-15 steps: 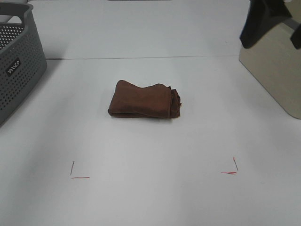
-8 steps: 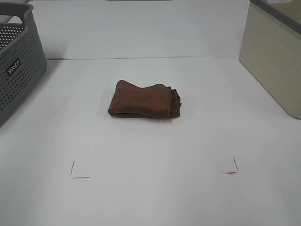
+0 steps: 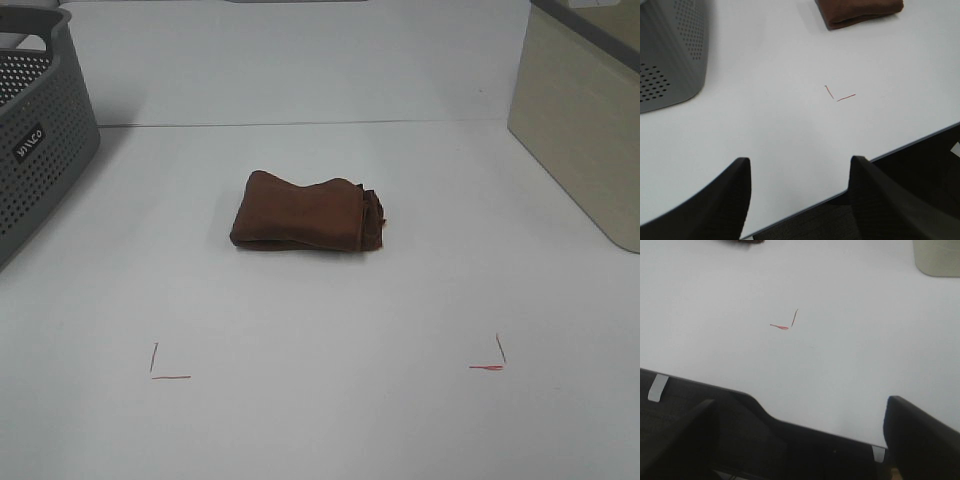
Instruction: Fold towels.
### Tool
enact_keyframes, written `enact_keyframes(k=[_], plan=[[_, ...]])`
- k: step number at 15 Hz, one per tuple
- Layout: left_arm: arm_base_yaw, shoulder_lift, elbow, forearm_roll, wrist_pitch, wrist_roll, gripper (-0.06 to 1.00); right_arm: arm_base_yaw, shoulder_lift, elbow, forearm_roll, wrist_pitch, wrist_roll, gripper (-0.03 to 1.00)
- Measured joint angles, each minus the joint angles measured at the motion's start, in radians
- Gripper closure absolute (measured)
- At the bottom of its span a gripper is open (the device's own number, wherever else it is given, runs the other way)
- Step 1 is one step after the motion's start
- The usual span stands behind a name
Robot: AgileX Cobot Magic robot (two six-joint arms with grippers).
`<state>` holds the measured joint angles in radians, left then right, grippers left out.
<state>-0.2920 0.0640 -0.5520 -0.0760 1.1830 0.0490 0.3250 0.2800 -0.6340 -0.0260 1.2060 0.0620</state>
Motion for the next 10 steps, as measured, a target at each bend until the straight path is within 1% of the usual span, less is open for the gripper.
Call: enact_keyframes(k=[2,4,5,6,8,10], plan=[[0.000,0.000,0.012,-0.041,-0.053,0.053,0.38,0.000,-0.088,0.038,-0.009,-0.015,-0.002,0.13],[0.000,0.000,0.042,-0.050,-0.107,0.081,0.38,0.000,-0.132,0.083,-0.014,-0.035,-0.008,0.13],[0.000,0.000,0.046,-0.053,-0.115,0.086,0.38,0.000,-0.135,0.088,-0.014,-0.038,-0.011,0.13],[0.000,0.000,0.046,-0.057,-0.124,0.091,0.38,0.000,-0.137,0.097,-0.014,-0.080,-0.022,0.13],[0.000,0.000,0.046,-0.059,-0.125,0.095,0.38,0.000,-0.137,0.123,-0.011,-0.130,-0.023,0.13],[0.000,0.000,0.046,-0.061,-0.125,0.095,0.38,0.000,-0.137,0.128,-0.010,-0.136,-0.023,0.13]])
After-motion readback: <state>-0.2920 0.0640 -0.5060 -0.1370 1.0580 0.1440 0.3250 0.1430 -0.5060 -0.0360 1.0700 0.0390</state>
